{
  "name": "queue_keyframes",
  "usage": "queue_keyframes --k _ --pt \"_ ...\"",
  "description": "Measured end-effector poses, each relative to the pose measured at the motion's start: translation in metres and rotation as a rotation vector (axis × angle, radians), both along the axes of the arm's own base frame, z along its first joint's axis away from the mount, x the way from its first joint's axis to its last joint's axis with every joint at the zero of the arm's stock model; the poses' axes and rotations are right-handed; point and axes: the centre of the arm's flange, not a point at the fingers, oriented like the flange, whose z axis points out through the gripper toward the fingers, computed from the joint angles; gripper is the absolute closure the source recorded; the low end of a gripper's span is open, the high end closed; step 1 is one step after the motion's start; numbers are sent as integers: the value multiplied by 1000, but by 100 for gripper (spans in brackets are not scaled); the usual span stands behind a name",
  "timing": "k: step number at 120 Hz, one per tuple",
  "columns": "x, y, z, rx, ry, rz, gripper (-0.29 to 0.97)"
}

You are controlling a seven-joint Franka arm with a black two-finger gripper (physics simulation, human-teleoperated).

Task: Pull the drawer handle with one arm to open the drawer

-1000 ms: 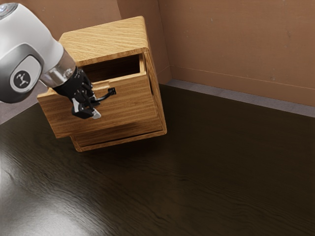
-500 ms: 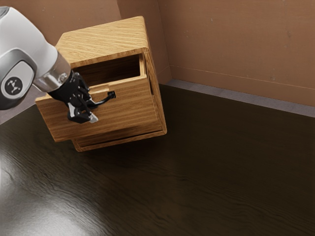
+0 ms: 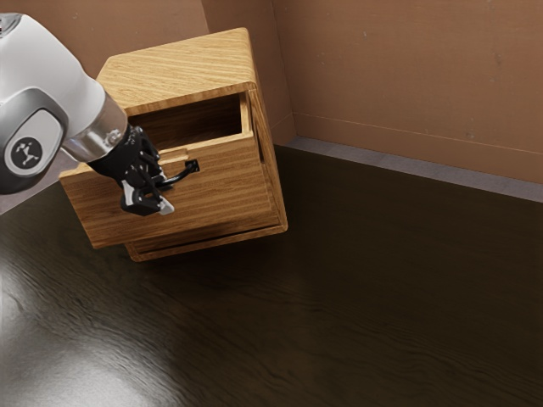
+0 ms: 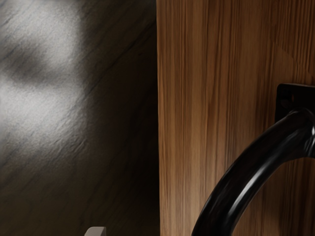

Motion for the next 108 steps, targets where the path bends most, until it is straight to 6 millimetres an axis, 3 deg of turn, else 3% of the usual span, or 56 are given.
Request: queue_keyframes --k 108 --pt "-19 -25 -6 8 -4 -29 47"
